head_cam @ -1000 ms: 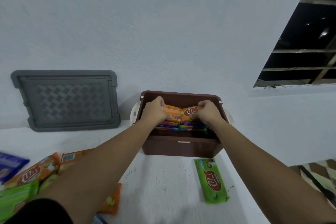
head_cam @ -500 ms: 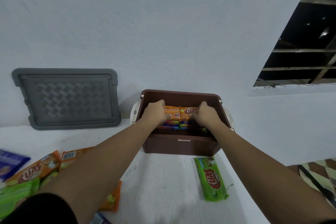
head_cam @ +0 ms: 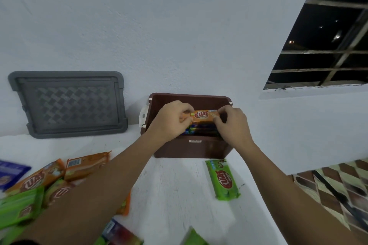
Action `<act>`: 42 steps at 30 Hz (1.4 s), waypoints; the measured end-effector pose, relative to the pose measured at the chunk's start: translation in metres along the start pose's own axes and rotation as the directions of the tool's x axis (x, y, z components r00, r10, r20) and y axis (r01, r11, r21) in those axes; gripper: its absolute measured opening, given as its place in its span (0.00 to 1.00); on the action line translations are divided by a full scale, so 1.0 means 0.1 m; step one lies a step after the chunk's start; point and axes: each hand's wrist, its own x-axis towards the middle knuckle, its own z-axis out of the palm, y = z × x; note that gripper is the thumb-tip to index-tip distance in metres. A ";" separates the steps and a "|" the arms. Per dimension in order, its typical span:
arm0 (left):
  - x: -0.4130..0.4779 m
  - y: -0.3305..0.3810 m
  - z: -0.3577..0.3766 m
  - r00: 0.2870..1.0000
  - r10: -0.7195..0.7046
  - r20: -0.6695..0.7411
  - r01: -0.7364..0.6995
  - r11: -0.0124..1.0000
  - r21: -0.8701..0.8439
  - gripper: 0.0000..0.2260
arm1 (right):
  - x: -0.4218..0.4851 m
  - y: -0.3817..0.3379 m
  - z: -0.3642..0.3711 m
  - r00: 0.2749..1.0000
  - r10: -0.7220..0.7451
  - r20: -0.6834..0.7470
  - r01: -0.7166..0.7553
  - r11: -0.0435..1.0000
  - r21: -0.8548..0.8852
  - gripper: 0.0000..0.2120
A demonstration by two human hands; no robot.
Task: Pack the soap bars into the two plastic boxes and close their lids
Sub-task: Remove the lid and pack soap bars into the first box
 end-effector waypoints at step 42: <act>-1.22 0.32 -0.03 0.575 -0.111 0.811 0.396 0.905 -0.157 0.07 | -1.55 0.34 -0.20 0.881 0.276 0.385 -0.473 0.566 0.675 0.13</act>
